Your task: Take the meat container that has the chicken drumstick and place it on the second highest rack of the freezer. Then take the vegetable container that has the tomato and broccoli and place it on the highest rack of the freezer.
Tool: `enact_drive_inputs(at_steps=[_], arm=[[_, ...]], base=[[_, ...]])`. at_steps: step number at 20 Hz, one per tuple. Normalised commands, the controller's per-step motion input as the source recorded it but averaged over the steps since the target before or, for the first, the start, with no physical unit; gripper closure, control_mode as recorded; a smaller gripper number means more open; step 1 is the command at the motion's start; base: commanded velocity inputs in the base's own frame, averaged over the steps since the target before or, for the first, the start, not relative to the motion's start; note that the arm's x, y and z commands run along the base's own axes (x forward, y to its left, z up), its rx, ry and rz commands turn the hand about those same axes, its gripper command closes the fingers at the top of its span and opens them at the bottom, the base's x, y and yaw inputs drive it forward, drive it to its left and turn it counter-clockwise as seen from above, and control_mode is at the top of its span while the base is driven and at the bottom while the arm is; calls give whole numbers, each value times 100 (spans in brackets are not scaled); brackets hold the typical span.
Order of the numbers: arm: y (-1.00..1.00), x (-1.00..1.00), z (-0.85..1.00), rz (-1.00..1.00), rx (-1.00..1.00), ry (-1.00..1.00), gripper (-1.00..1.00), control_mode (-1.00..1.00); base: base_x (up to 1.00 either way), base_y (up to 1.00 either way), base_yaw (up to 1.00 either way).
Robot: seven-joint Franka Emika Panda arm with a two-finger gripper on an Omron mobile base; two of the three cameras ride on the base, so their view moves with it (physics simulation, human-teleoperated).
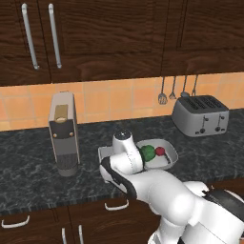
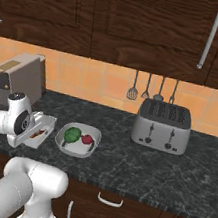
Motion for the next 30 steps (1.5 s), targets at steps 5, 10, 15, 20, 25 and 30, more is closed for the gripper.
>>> enact_drive_inputs(at_steps=[5,10,15,20,25,30], arm=[[5,11,-28,-2,0,0,-100,-100],[0,10,-31,-1,0,0,-100,-100],[0,15,-39,0,0,0,-100,-100],[0,3,-15,0,0,0,-100,-100],[0,0,0,0,0,0,100,-100],[0,0,0,0,0,0,100,-100]], base=[[0,0,0],[0,0,0],[0,0,0],[0,0,0],[0,0,0],[0,0,0]])
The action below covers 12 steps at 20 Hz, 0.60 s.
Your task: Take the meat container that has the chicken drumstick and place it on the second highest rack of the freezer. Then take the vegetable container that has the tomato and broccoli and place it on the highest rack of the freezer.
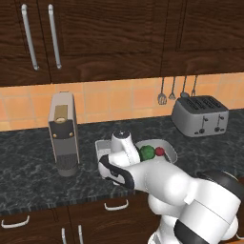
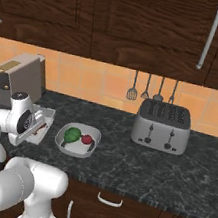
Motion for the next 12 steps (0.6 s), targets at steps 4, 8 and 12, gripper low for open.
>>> enact_drive_inputs(at_steps=[4,8,12], arm=[[0,0,0,0,0,0,100,-100],[0,0,0,0,0,0,100,-100],[0,-5,36,0,0,0,100,-100]], base=[[0,0,0],[0,0,0],[0,0,0]])
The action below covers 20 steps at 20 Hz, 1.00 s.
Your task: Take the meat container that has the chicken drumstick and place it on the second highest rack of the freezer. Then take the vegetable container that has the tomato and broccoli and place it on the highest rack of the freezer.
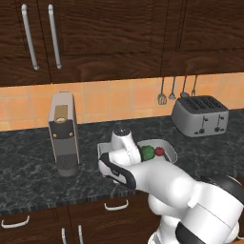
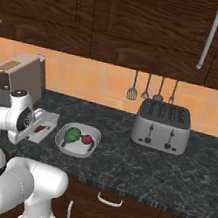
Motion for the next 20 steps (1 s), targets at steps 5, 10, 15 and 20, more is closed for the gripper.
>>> enact_drive_inputs(at_steps=[5,10,15,20], arm=[[-9,-17,71,0,0,0,100,-100],[-39,-14,69,0,0,0,100,-100],[-47,-23,53,1,0,0,100,-100],[-68,-34,63,3,0,1,100,-100]], base=[[0,0,0],[0,0,0],[0,0,0],[0,0,0]])
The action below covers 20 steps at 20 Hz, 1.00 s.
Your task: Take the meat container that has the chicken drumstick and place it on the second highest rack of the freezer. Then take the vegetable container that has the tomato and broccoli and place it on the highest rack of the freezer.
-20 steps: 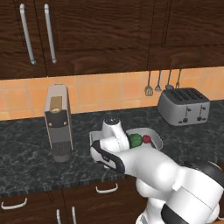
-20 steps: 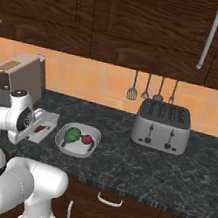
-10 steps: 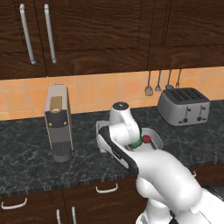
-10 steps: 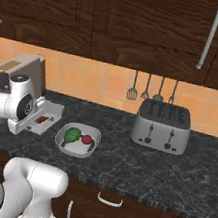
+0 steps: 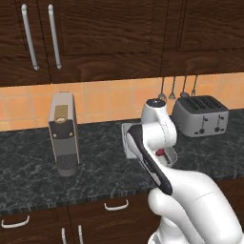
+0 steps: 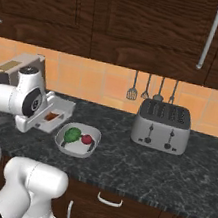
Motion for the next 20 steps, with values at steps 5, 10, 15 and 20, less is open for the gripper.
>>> enact_drive_inputs(at_steps=[5,10,15,20], arm=[[-77,-19,46,3,0,3,100,-100],[-35,-32,40,11,0,1,100,-100],[-34,-44,11,19,0,1,100,-100],[-15,-20,6,6,-2,-8,100,-100]], base=[[0,0,0],[0,0,0],[0,0,0],[0,0,0]])
